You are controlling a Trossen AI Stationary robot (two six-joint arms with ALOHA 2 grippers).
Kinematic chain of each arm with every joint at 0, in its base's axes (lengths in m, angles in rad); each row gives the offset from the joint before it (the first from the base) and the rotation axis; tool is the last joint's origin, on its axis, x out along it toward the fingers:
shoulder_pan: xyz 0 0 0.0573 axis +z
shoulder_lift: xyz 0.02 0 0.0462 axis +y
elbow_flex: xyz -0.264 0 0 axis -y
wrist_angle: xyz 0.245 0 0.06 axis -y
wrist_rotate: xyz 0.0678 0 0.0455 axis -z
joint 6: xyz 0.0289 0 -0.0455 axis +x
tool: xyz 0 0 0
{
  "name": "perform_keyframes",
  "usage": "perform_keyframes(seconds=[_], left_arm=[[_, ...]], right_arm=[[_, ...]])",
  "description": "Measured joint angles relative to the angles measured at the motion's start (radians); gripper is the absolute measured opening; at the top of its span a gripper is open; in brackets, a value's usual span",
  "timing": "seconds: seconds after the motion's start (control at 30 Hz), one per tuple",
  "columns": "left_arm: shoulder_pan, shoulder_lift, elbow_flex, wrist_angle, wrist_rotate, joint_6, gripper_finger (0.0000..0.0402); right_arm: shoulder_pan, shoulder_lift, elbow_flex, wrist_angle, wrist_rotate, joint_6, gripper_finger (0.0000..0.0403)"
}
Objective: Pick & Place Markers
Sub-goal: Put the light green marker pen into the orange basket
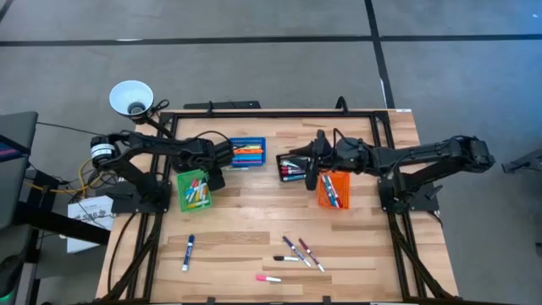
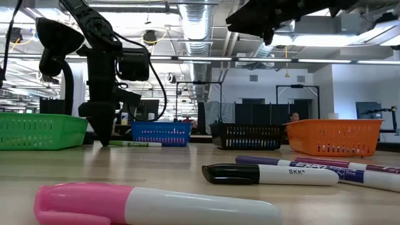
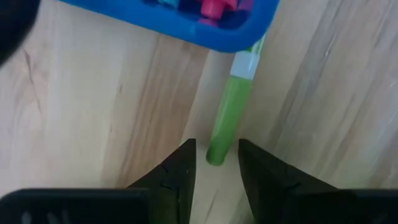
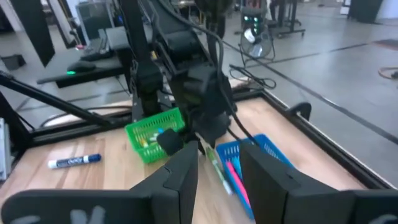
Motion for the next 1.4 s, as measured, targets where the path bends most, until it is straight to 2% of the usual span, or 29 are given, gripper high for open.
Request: perform_keyframes(seconds=[0.17,0.27,0.5,0.67,0.77,0.9,1.03,1.2,1.4], left_arm=[[0.0,0.006,0.001,0.003,0.0,0.012,0.0117],[0.008,0.006,0.001,0.006,0.046,0.048,0.0109],[0.012,0.007,0.0,0.006,0.086,0.048,0.0022],[0.008,-0.016,-0.005,0.004,0.091,-0.011,0.0033],[-0.017,-0.075,-0.005,-0.023,0.115,-0.058,0.0031],[-0.086,-0.188,-0.004,-0.047,0.159,-0.117,0.0021],[-0.191,-0.313,-0.004,-0.049,0.15,-0.194,0.0024],[-0.355,-0.45,-0.003,0.004,0.054,-0.3,0.0029],[-0.558,-0.554,-0.021,0.224,-0.051,-0.308,0.0028]], right_arm=[[-0.045,0.0,0.0,0.038,-0.056,-0.02,0.0108],[-0.069,0.0,0.0,0.046,-0.075,-0.044,0.0108],[-0.099,0.0,0.0,0.046,-0.077,-0.044,0.0108],[-0.098,0.0,0.0,0.046,-0.077,-0.044,0.0108],[-0.088,0.015,0.0,0.048,-0.076,-0.044,0.0108],[-0.065,0.068,0.0,0.073,-0.077,-0.044,0.0112],[-0.042,0.151,0.02,0.11,-0.099,-0.023,0.0136],[-0.014,0.262,0.093,0.105,-0.164,0.033,0.0182],[0.041,0.36,0.152,0.109,-0.167,0.025,0.0215]])
